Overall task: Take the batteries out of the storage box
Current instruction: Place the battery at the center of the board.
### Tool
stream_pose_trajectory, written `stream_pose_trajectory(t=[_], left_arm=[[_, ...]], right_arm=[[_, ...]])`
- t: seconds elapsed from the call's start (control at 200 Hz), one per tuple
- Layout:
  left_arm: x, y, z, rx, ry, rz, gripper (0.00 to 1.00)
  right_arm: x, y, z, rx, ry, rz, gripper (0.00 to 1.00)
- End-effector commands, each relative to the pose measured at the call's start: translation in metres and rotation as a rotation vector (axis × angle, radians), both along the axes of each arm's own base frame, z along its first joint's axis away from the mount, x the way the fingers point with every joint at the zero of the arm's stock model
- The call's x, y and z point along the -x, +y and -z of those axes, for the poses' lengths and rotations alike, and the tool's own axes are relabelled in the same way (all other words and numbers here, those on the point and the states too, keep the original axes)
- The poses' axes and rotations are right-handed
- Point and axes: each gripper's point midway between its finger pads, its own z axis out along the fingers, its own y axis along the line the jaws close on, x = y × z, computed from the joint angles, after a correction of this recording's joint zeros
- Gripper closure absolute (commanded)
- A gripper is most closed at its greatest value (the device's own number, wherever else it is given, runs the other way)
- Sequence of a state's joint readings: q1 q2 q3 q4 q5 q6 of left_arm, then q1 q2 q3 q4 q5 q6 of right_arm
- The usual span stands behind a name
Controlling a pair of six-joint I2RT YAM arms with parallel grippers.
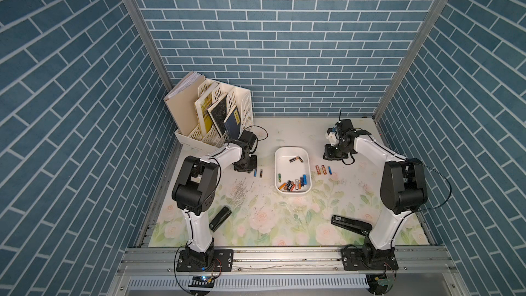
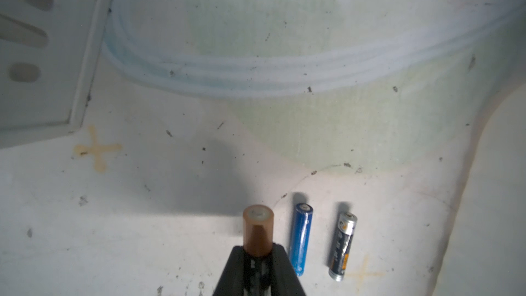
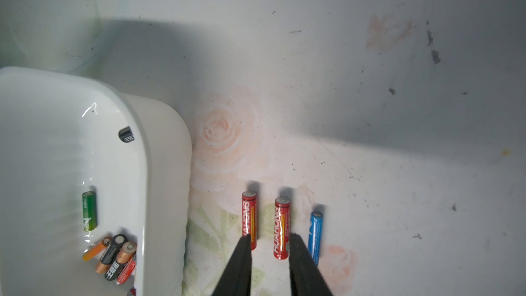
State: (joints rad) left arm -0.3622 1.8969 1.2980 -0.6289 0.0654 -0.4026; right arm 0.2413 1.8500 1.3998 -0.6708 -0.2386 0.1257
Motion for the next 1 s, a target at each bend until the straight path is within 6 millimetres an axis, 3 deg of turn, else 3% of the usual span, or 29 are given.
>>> stream_pose_trajectory(t=[0.0,0.69,0.995], left_arm=[[0.007,0.003,0.013,-0.007,0.036,0.008,0.8],[0.017,0.004,0.036,-0.006,0.083,0.008,0.77],[0.017,0.005,0.031,-0.011,0.078,0.006,0.74]], right_arm=[[-0.002,0.001,0.001,0.008,0.016,0.006,0.73],[-0.003,0.003,0.003,0.005,0.017,0.002,0.73],[-0.004,0.003,0.002,0.005,0.015,0.001,0.73]])
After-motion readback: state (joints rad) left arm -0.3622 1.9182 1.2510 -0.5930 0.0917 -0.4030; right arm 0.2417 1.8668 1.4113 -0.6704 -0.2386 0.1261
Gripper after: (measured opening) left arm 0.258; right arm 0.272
